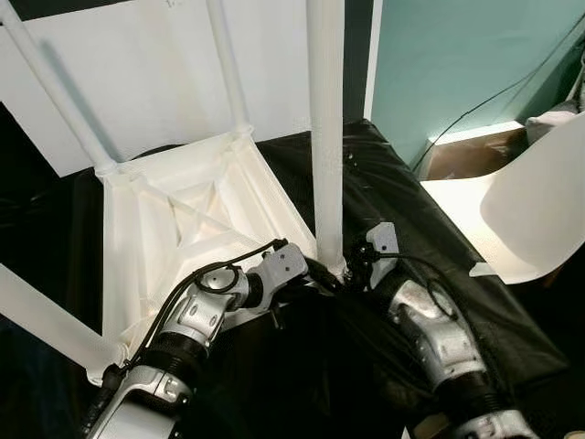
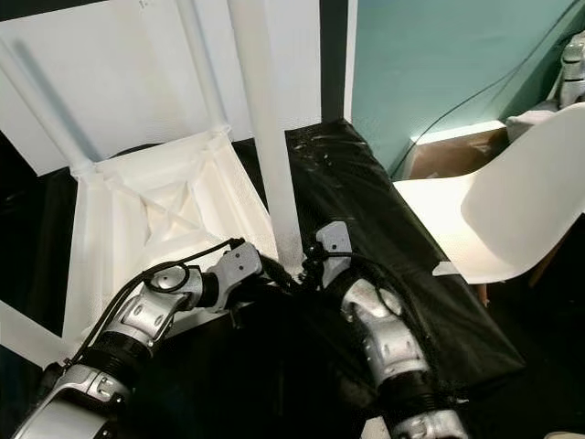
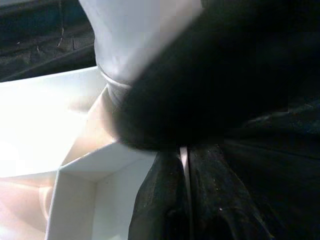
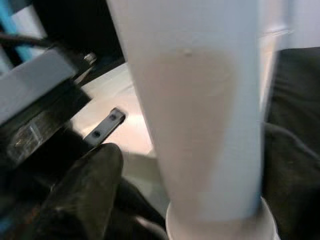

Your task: Building children table

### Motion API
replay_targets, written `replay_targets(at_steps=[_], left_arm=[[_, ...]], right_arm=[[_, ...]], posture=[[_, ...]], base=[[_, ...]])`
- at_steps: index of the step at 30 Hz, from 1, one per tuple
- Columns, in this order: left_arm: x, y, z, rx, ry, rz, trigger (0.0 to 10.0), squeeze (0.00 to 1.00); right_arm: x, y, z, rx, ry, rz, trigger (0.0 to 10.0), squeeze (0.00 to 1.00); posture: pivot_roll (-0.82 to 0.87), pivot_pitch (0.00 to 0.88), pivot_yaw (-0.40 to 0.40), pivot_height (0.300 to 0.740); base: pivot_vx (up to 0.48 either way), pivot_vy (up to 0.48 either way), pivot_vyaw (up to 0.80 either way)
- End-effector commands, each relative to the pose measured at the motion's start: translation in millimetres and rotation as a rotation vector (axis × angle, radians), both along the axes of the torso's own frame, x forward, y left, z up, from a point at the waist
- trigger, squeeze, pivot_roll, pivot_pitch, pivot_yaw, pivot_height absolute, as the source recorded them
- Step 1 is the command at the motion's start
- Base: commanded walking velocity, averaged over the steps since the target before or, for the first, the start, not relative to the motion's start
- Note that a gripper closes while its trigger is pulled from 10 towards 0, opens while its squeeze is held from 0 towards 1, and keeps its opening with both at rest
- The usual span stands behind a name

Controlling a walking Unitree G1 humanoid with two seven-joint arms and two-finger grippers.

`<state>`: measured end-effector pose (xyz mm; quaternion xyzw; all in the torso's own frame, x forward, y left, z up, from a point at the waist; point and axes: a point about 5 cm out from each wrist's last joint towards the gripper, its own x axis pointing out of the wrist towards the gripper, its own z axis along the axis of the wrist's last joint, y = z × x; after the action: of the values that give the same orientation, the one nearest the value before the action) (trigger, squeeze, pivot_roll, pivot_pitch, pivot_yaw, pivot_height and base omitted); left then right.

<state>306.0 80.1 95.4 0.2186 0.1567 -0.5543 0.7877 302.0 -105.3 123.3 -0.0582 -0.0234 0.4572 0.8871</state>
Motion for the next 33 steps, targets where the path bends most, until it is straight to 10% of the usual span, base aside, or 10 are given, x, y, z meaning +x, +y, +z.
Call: replay_targets(at_steps=[1,7,8,9,23,29,33], left_arm=[[-18.1,4.7,-40.0,0.042,0.141,0.053,10.0,0.0],[-18.2,4.0,-40.3,0.039,0.142,0.056,10.0,0.0],[-18.1,4.6,-40.3,0.038,0.141,0.059,10.0,0.0],[-18.1,4.9,-40.3,0.038,0.141,0.06,10.0,0.0],[-19.0,5.1,-40.2,0.042,0.143,0.054,10.0,0.0],[-18.2,5.2,-39.3,0.039,0.14,0.059,10.0,0.0],[-19.1,6.1,-40.1,0.042,0.142,0.059,10.0,0.0]], right_arm=[[-0.8,4.5,0.3,-0.033,-0.009,0.111,10.0,0.0],[10.3,-11.5,10.8,-0.214,-0.019,0.305,10.0,0.0],[11.0,-14.8,12.4,-0.264,0.005,0.367,6.3,0.0],[10.8,-16.7,13.2,-0.281,0.017,0.402,0.0,0.0],[4.9,-23.3,5.2,-0.254,0.134,0.511,0.0,0.0],[1.4,11.0,18.7,0.17,-0.093,0.044,0.0,0.0],[-7.4,13.9,17.3,0.263,-0.117,-0.11,0.0,0.0]], posture=[[-0.02,0.0,0.027,0.74],[-0.02,0.0,0.021,0.74],[-0.01,0.0,0.021,0.74],[-0.01,0.0,0.021,0.74],[-0.02,0.0,0.028,0.74],[-0.01,0.0,0.022,0.74],[-0.02,0.0,0.026,0.74]], base=[[0.0,0.0,0.0],[0.0,0.0,0.0],[0.0,0.0,0.0],[0.0,0.0,0.0],[0.0,0.0,0.0],[0.0,0.0,0.0],[0.0,0.0,0.0]])
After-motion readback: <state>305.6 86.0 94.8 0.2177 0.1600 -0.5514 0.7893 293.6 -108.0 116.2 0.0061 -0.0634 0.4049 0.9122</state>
